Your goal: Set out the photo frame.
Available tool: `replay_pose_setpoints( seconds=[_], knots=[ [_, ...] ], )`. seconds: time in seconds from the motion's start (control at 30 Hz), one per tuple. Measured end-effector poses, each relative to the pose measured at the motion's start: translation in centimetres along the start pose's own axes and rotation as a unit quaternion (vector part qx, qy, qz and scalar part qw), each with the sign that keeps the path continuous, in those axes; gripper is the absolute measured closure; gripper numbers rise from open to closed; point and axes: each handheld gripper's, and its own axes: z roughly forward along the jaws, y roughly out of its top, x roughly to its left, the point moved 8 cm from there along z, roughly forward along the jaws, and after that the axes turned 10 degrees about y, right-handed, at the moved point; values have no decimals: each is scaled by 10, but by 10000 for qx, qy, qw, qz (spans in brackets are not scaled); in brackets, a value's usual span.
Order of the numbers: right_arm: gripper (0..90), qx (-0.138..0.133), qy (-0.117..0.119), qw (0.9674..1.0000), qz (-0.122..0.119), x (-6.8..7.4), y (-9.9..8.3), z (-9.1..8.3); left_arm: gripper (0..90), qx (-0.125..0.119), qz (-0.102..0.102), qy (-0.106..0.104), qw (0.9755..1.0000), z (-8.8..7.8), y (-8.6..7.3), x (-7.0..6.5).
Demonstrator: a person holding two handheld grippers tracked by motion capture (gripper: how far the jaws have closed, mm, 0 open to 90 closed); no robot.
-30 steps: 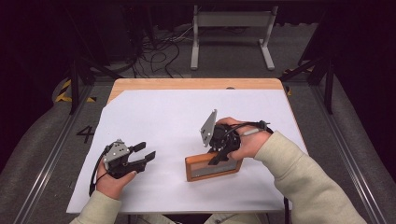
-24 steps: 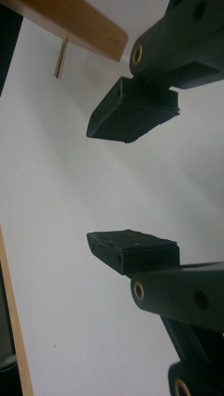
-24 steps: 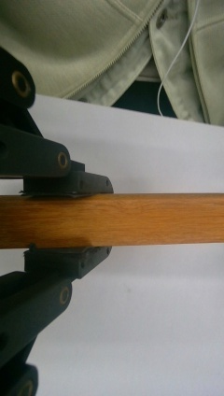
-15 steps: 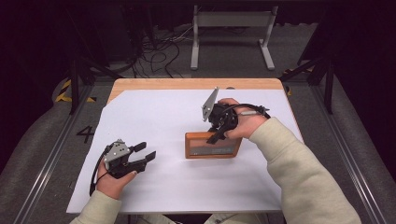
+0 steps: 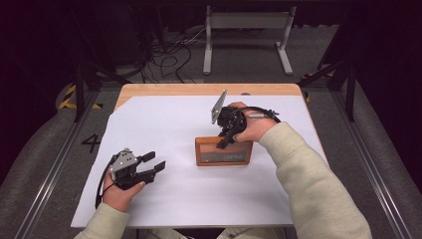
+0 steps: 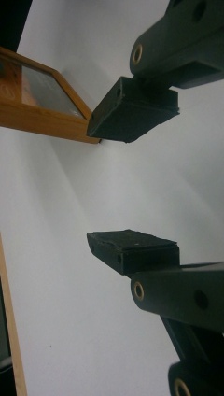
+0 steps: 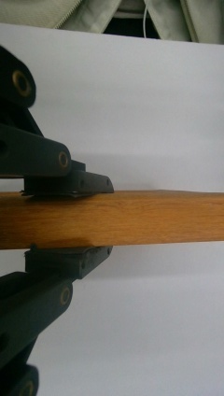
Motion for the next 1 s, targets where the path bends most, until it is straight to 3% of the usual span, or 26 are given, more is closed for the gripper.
replay_pose_setpoints(
  seconds=[0.23,0.37,0.6,0.67,0.87,1.0],
  knots=[
    [675,-147,-340,9992,123,-12,-1,-3,440,-22,30,-4,10000,0,0,0],
    [556,-242,-602,9976,231,-19,-3,-4,440,-8,-3,-7,10000,0,0,0],
    [370,-582,-785,9940,496,-26,-7,-5,439,-18,-4,-12,10000,0,0,0],
    [352,-641,-823,9934,478,-27,-10,-7,438,-24,9,-6,10000,1,0,0],
    [306,-1096,-1110,9861,568,-25,-14,-24,422,-4,-49,-60,10000,1,1,-2],
    [298,-1444,-1331,9776,754,-16,-21,-37,404,60,-111,-100,9999,2,2,-5]
  ],
)
